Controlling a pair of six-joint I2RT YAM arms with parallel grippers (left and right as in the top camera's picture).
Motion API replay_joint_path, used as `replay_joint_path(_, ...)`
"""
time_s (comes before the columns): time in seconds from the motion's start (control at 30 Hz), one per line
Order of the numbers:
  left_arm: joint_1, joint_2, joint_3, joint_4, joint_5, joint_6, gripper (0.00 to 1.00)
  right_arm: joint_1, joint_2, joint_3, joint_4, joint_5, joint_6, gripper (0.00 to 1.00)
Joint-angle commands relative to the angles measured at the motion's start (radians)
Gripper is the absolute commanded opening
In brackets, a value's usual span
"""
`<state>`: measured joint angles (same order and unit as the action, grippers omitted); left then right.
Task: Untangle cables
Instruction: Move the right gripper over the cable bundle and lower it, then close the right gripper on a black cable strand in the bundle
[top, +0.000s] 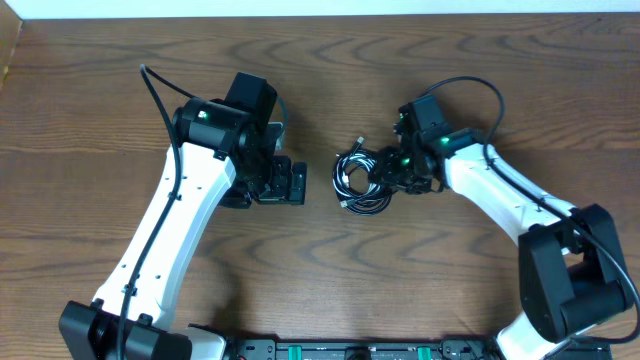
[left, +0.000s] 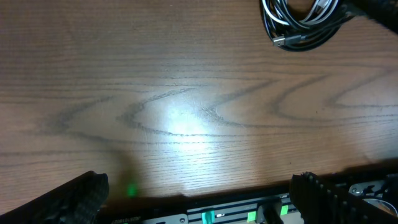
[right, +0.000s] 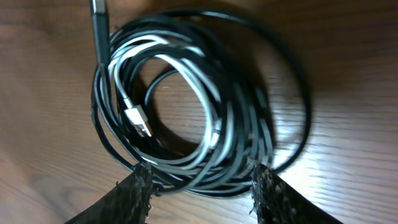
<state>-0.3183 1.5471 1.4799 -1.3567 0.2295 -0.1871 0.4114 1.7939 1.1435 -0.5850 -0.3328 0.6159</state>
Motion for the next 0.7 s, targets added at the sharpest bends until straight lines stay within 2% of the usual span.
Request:
replay_joint_path(0.0, -0.004, 0.001, 0.010, -0.003, -0.014, -0.010, 0.98, 0.032, 0.024, 0.005, 0.006, 0.035, 0.030, 0.50)
replay_joint_path(0.1, -0.004, 0.001, 0.010, -0.003, -0.014, -0.010, 0.98, 0.048, 0.037, 0.005, -0.006, 0.137, 0.077, 0.50)
replay_joint_path(0.27, -0.004, 0.001, 0.010, -0.003, -0.014, -0.010, 0.98, 0.052, 0.038, 0.005, -0.009, 0.172, 0.079, 0.50)
replay_joint_path(0.43, -0.004, 0.001, 0.010, -0.003, -0.014, -0.010, 0.98, 0.066, 0.039, 0.005, -0.008, 0.174, 0.079, 0.40)
replay_joint_path(0.6, -0.004, 0.001, 0.010, -0.003, -0.014, -0.010, 0.98, 0.102, 0.039, 0.005, 0.024, 0.179, 0.079, 0.40)
replay_joint_path(0.67, -0.004, 0.001, 0.010, -0.003, -0.014, -0.010, 0.98, 0.113, 0.039, 0.005, 0.024, 0.203, 0.079, 0.35)
